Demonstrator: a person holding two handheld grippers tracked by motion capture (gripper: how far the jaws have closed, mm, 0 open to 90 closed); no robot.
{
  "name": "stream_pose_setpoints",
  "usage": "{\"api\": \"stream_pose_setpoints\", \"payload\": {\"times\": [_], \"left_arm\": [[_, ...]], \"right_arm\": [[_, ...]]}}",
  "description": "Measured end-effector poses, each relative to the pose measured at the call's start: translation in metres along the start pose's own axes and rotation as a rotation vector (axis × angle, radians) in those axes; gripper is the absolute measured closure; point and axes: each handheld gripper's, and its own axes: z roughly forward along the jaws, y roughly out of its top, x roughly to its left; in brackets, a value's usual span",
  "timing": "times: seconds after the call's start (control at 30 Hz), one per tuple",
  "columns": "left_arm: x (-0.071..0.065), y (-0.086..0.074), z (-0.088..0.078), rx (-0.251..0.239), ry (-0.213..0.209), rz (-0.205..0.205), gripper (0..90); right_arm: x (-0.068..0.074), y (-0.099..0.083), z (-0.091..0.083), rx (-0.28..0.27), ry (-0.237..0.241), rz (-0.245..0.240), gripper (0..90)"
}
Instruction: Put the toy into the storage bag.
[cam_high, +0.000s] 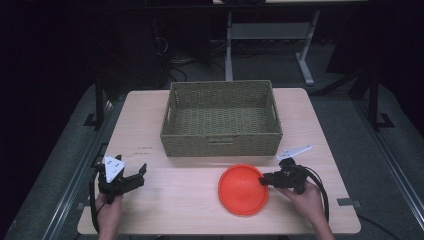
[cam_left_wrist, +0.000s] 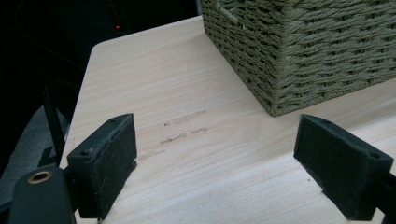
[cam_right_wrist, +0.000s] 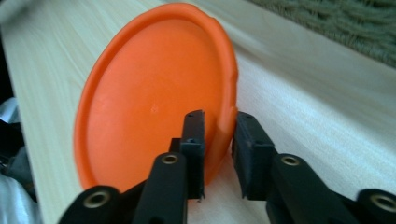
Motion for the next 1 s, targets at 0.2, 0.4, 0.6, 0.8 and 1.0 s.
{"api": "stream_pose_setpoints", "payload": {"times": [0.2,0.4,0.6,0.8,1.0], "left_arm": [[-0.001,0.001,-0.002,-0.009,0.006,0.008,12.7],[-0.002,0.002,-0.004,-0.016,0.018,0.007,12.7],[0.0,0.001,-0.002,-0.016,0.025,0.005,12.7],[-0.001,0.002,-0.002,-0.021,0.022,0.007,12.7],[0.0,0.001,-0.003,-0.019,0.024,0.004,12.7]], "right_arm": [[0.007,0.004,-0.006,-0.008,-0.006,-0.005,79.4],[0.01,0.007,-0.014,-0.02,0.013,0.003,81.9],[0.017,0.011,-0.024,-0.017,0.0,-0.001,82.1],[0.025,0.018,-0.036,-0.024,-0.006,-0.022,82.2],[0.031,0.025,-0.055,-0.042,-0.04,-0.048,82.2]]}}
